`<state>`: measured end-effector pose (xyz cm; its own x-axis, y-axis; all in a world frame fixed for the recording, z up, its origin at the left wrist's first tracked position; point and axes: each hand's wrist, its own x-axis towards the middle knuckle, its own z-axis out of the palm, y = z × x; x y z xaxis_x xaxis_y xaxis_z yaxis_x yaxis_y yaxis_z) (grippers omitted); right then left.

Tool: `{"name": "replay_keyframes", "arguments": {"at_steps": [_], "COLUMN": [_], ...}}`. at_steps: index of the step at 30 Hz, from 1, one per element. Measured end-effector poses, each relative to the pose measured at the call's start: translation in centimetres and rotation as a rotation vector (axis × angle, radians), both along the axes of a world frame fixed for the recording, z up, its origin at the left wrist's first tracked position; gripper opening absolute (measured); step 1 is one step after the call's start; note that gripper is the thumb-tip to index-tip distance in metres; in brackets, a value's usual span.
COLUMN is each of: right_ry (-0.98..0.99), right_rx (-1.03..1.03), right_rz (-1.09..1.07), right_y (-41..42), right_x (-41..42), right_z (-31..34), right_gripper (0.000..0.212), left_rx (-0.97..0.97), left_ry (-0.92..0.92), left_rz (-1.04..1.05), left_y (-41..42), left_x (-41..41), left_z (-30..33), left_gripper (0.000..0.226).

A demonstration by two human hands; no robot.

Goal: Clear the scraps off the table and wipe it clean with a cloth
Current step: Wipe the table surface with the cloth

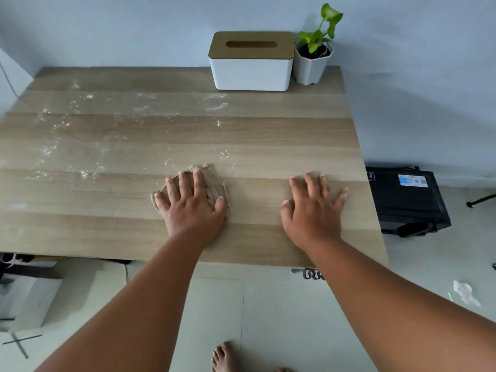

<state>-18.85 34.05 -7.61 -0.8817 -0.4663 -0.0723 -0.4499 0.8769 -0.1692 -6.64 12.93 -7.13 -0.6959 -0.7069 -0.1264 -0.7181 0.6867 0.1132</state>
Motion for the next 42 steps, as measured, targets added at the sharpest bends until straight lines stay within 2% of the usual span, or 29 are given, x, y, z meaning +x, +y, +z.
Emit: {"name": "replay_keyframes", "arguments": {"at_steps": [2,6,12,17,22,24,29,33,35,38,42], "right_ry": [0.003,0.004,0.009,-0.013,0.000,0.009,0.020,0.006,0.002,0.004,0.005], "right_rx": [-0.017,-0.024,-0.007,0.060,0.105,0.114,0.119,0.130,0.129,0.112,0.093], "right_rz": [-0.005,-0.032,-0.020,-0.019,-0.004,-0.003,-0.004,-0.002,-0.004,-0.007,-0.011], "right_y": [-1.4,-4.0,-4.0,-4.3,-4.6,-4.5,-4.4,-4.5,-4.5,-4.6,-4.7], "right_x": [-0.9,-3.0,-3.0,-2.9,-3.1,-3.2,-3.3,-3.4,-3.2,-3.1,-3.3], "right_z": [-0.2,-1.1,-1.2,-0.5,-0.3,-0.4,-0.7,-0.7,-0.6,-0.5,-0.5], "right_gripper": [0.064,0.063,0.061,0.063,0.065,0.065,0.065,0.065,0.065,0.065,0.064], "left_rx": [0.000,0.013,0.045,0.023,-0.014,-0.004,0.012,0.052,0.052,0.040,0.028], "left_ry": [0.013,0.059,0.195,0.186,0.051,0.047,0.071,0.143,0.166,0.172,0.087], "left_rz": [-0.022,-0.263,-0.608,-0.524,-0.249,-0.223,-0.440,-0.775,-0.848,-0.773,-0.480], "left_y": [0.0,1.6,1.9,-4.1,-7.0,-6.5,-4.0,-4.2,-5.8,-9.0,-9.8], "left_x": [-2.5,-4.7,1.9,6.0,0.3,-3.2,-7.6,-3.7,-1.1,0.6,-3.4], "left_z": [-0.2,-0.7,-0.6,-0.7,-0.4,-0.7,-0.8,-0.8,-1.1,-1.0,-0.5], "left_gripper": [0.091,0.082,0.061,0.062,0.079,0.079,0.070,0.060,0.059,0.064,0.074]}}
